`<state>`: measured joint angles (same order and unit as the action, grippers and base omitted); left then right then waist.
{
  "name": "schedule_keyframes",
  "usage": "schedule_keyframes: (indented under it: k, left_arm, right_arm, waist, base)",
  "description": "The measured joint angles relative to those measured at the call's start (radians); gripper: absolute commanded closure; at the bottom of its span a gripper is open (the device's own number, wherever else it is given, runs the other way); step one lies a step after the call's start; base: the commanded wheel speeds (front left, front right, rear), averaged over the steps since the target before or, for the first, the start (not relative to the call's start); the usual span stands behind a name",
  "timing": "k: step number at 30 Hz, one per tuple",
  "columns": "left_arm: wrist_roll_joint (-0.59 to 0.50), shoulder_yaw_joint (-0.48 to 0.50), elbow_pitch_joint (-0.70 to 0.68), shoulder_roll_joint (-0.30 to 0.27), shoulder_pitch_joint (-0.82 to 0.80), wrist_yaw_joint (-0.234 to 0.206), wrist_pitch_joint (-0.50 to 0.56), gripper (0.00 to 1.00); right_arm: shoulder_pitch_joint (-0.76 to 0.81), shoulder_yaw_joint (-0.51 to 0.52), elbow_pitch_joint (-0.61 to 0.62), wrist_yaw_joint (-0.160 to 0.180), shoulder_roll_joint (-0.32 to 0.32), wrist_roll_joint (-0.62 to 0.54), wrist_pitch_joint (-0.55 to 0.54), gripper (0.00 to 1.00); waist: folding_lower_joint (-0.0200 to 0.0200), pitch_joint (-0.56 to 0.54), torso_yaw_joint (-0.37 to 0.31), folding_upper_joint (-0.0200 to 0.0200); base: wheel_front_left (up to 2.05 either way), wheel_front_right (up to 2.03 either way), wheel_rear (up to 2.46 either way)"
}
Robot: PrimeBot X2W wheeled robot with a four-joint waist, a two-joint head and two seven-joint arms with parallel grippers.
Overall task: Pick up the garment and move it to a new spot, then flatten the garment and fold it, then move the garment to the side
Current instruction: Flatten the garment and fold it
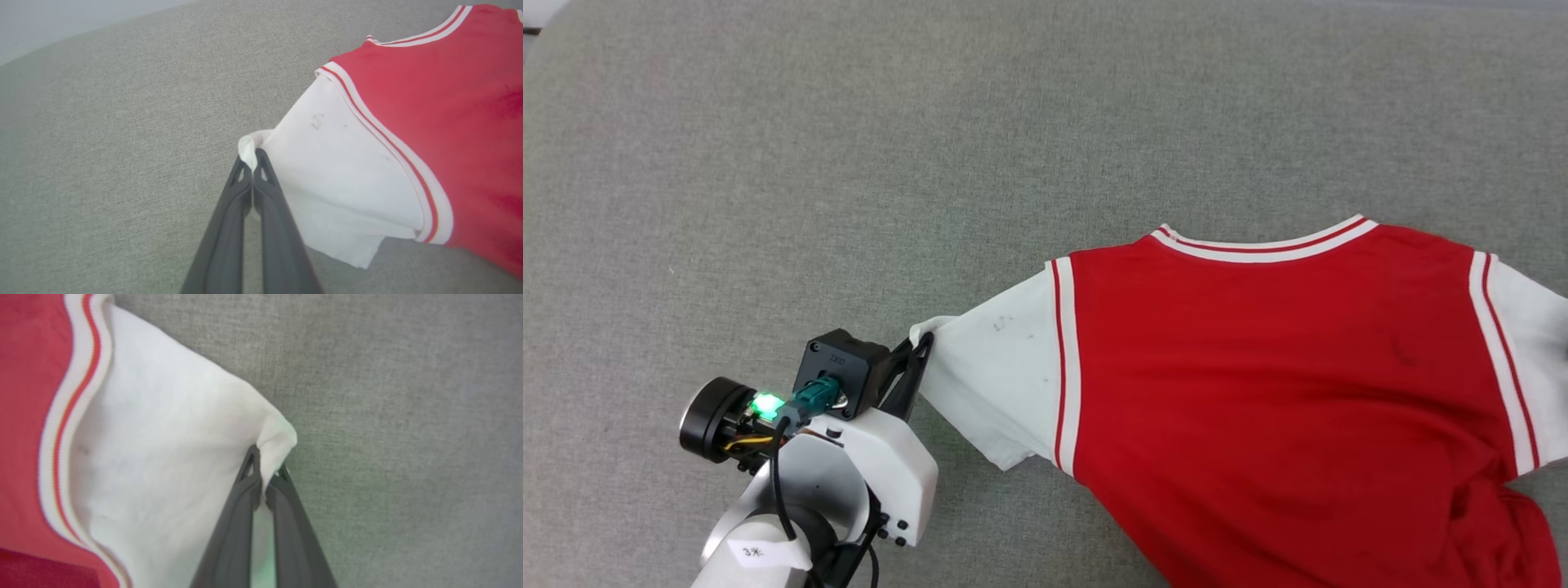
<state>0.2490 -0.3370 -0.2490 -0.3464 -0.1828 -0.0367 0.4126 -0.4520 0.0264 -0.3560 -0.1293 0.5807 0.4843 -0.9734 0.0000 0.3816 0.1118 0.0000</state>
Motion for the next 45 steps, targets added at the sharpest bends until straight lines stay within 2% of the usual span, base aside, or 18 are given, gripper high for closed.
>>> schedule_keyframes:
  k: [11, 23, 35, 45]
  left_arm:
    - [0.011, 0.036, 0.035, -0.018, 0.035, -0.017, -0.064, 1.00]
    - [0.006, 0.109, -0.012, -0.064, 0.046, -0.047, -0.147, 1.00]
    - [-0.015, 0.216, -0.092, -0.136, -0.013, -0.054, -0.284, 1.00]
    - [-0.048, 0.309, -0.150, -0.209, -0.127, -0.061, -0.390, 1.00]
  right_arm:
    - [-0.002, -0.042, 0.004, -0.002, 0.039, 0.016, 0.199, 1.00]
    - [-0.004, -0.043, 0.085, -0.002, 0.073, 0.033, 0.365, 1.00]
    - [-0.070, -0.001, 0.195, -0.002, 0.051, -0.001, 0.564, 1.00]
    - [-0.155, 0.046, 0.307, -0.002, 0.007, -0.040, 0.635, 1.00]
  waist:
    - [0.0000, -0.126, -0.031, 0.0000]
    - [0.0000, -0.272, -0.064, 0.0000]
    - [-0.0001, -0.366, -0.103, 0.0000]
    - [-0.0001, -0.379, -0.130, 0.0001]
  base:
    - [0.00, 0.00, 0.00]
    - [0.00, 0.00, 0.00]
    - [0.00, 0.00, 0.00]
    - [0.00, 0.00, 0.00]
